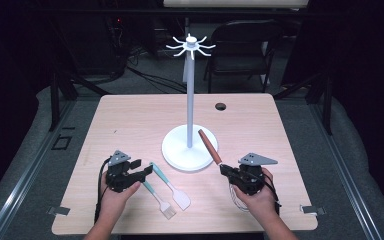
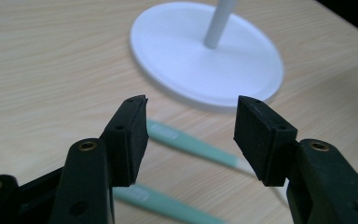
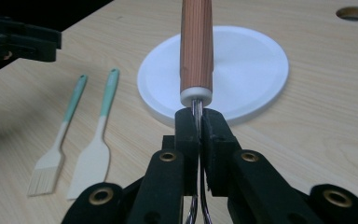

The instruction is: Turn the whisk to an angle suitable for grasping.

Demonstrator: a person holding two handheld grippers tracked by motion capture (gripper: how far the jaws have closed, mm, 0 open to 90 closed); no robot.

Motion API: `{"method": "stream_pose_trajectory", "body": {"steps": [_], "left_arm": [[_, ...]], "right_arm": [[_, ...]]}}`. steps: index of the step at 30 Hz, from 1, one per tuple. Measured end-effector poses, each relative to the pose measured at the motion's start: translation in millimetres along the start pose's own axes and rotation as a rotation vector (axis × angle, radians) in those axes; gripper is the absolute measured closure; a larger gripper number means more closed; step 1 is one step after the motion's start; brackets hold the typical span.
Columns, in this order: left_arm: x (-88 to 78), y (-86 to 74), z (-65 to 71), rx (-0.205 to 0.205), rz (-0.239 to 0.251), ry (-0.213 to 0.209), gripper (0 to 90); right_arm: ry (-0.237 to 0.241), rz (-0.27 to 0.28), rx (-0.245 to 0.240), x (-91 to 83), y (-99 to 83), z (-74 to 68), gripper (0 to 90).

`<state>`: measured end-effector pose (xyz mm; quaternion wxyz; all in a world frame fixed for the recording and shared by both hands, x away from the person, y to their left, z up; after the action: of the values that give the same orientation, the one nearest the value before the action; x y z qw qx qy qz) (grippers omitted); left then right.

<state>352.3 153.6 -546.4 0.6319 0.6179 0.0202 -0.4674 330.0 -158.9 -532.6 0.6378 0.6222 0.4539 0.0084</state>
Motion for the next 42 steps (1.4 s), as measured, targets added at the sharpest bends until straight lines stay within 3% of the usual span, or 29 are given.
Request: {"method": "stream_pose_trajectory", "body": {"steps": [2, 3, 5, 6, 9, 17, 26, 34, 42], "left_arm": [[7.1, 11.8, 23.4, 0.018, 0.015, -0.079, 45.4], [7.1, 11.8, 23.4, 0.018, 0.015, -0.079, 45.7], [19.0, 22.4, 50.2, 0.054, 0.008, -0.177, 45.7], [19.0, 22.4, 50.2, 0.054, 0.008, -0.177, 45.6], [38.0, 30.5, 78.7, 0.080, -0.005, -0.267, 44.6], [56.5, 33.1, 99.5, 0.056, -0.007, -0.355, 44.6], [52.8, 37.6, 104.8, 0.036, 0.016, -0.386, 50.6], [51.1, 45.4, 116.8, 0.065, 0.032, -0.369, 57.0], [60.2, 43.5, 123.6, 0.027, 0.016, -0.380, 61.5]], "right_arm": [[0.009, 0.013, -0.020, 1.1, 0.6, -6.3, 85.8], [0.009, 0.013, -0.020, 1.1, 0.6, -6.3, 85.8], [0.022, 0.013, -0.044, 5.4, -0.9, -12.8, 85.8], [0.022, 0.013, -0.044, 5.4, -0.9, -12.8, 85.8], [0.036, -0.001, -0.076, 9.9, -3.4, -21.3, 85.8], [0.057, 0.006, -0.106, 14.1, -5.7, -31.8, 85.8], [0.067, 0.013, -0.129, 18.1, -6.9, -38.9, 85.8], [0.069, 0.026, -0.132, 18.2, -5.2, -41.5, 85.8], [0.066, 0.040, -0.137, 16.8, -3.8, -41.2, 85.8]]}}
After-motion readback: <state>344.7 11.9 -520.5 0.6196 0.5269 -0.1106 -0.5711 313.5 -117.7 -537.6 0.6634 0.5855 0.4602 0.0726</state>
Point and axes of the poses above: each handheld gripper's, and its own axes: x roughly forward along the jaws, y roughly out of its top, z roughly to its right, the point moved 5 cm from there along x, roughly forward along the jaws, and after that the axes turned 4 degrees about -z, right-handed, at the moved point
